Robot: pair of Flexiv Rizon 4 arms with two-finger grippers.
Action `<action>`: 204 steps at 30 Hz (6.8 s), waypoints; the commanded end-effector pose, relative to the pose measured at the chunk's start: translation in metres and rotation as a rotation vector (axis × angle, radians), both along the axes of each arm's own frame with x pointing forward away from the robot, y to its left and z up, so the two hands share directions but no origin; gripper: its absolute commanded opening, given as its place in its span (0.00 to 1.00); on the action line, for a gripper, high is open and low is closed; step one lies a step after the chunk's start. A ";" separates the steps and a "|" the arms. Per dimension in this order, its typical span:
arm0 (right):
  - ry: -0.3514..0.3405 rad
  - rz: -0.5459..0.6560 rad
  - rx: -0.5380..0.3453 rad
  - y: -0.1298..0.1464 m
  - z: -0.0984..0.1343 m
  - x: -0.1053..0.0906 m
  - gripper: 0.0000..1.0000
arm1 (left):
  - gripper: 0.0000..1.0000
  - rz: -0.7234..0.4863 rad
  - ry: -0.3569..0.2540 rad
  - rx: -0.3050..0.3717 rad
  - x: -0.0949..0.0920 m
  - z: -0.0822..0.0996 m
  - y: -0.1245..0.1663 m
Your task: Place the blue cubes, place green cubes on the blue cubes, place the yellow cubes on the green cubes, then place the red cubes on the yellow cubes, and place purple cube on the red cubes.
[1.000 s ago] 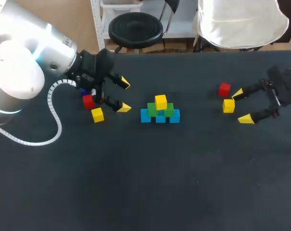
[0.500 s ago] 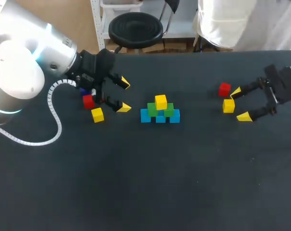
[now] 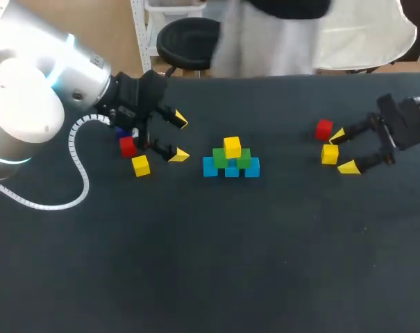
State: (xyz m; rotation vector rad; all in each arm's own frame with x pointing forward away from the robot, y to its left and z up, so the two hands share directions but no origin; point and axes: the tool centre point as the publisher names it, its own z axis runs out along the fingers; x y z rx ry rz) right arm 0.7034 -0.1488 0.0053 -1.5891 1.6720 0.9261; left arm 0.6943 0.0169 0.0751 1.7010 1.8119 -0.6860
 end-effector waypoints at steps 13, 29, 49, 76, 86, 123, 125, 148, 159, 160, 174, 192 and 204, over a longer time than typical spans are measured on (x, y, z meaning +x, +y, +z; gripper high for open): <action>0.014 0.006 -0.005 0.007 -0.002 0.004 1.00 | 1.00 -0.001 -0.005 -0.006 -0.001 -0.001 0.001; 0.031 -0.039 0.011 0.004 -0.009 0.008 1.00 | 1.00 -0.001 -0.005 -0.006 -0.001 -0.001 0.001; 0.024 -0.040 0.009 0.007 -0.007 0.006 0.24 | 1.00 -0.001 -0.005 -0.006 -0.001 -0.001 0.001; -0.049 0.121 -0.070 0.067 0.089 -0.004 0.00 | 1.00 -0.001 -0.005 -0.006 -0.001 -0.001 0.001; -0.091 0.148 -0.095 0.100 0.102 -0.003 0.00 | 1.00 -0.001 -0.005 -0.006 -0.001 -0.001 0.001; -0.038 0.111 -0.101 0.128 0.089 -0.005 0.00 | 1.00 -0.001 -0.005 -0.006 -0.001 -0.001 0.001; -0.032 0.104 -0.098 0.134 0.090 -0.006 0.00 | 1.00 -0.001 -0.005 -0.006 -0.001 -0.001 0.001; -0.032 0.103 -0.106 0.146 0.098 -0.009 0.00 | 1.00 -0.001 -0.005 -0.006 -0.001 -0.001 0.001; -0.032 0.103 -0.106 0.146 0.098 -0.009 0.00 | 1.00 -0.001 -0.005 -0.006 -0.001 -0.001 0.001; -0.032 0.103 -0.106 0.146 0.098 -0.009 0.00 | 1.00 -0.001 -0.005 -0.006 -0.001 -0.001 0.001; 0.004 0.018 -0.120 0.127 0.108 -0.034 0.00 | 1.00 -0.001 -0.005 -0.006 -0.001 -0.001 0.001; -0.050 0.041 -0.098 0.160 0.091 -0.039 0.00 | 1.00 -0.001 -0.005 -0.006 -0.001 -0.001 0.001; -0.063 0.065 -0.065 0.168 0.084 -0.035 0.00 | 1.00 -0.001 -0.005 -0.006 -0.001 -0.001 0.001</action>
